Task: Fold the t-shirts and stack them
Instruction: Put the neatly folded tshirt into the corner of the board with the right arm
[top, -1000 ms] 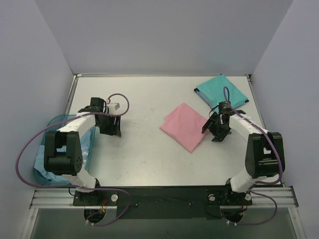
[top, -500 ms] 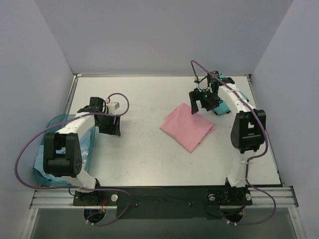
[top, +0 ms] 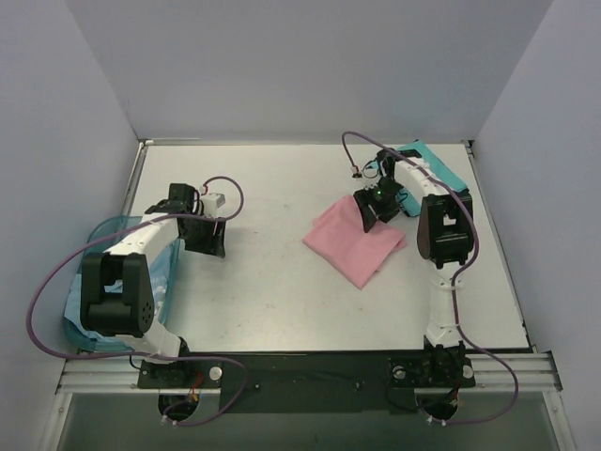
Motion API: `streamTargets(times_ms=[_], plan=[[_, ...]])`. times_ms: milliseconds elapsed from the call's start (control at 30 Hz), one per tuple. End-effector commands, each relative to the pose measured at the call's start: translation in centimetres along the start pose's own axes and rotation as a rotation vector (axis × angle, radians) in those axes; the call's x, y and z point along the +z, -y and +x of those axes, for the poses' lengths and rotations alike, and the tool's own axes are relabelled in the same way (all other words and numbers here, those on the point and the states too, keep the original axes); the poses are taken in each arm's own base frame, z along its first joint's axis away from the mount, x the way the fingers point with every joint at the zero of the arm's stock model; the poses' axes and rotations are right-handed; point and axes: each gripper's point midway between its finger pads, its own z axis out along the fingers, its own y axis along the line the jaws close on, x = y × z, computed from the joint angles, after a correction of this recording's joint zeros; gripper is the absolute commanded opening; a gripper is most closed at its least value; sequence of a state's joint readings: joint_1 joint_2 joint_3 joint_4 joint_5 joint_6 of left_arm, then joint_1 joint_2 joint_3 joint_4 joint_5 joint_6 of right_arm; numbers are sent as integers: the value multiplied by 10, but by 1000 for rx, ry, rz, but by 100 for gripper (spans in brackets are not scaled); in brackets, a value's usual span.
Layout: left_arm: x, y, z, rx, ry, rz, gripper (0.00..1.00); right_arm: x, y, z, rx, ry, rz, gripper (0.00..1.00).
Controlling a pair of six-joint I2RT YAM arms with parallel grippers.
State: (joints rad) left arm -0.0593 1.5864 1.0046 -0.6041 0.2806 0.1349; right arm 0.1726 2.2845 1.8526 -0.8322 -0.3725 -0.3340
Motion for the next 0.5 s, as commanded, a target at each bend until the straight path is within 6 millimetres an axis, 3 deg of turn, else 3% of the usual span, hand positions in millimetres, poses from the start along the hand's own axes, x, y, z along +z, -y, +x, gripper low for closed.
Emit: streamTargets(times_ms=[0,67,133,167,267,467], plan=[[-7,0,-9,28,30,-14,63,6,-21,26,-50,-117,-51,42],[-7,0,-9,27,27,-14,63,7,-24,25,-52,-124,-58,32],[-7,0,-9,26,25,-15,63,5,-26,25,-47,-133,-68,15],[-7,-1,-8,29,23,-15,63,4,-24,24,-45,-132,-60,0],[-7,-1,-6,31,20,-19,63,-10,-15,12,-32,-85,-21,0],[-4,-3,-6,32,12,-24,62,-60,37,-16,-15,8,241,0]])
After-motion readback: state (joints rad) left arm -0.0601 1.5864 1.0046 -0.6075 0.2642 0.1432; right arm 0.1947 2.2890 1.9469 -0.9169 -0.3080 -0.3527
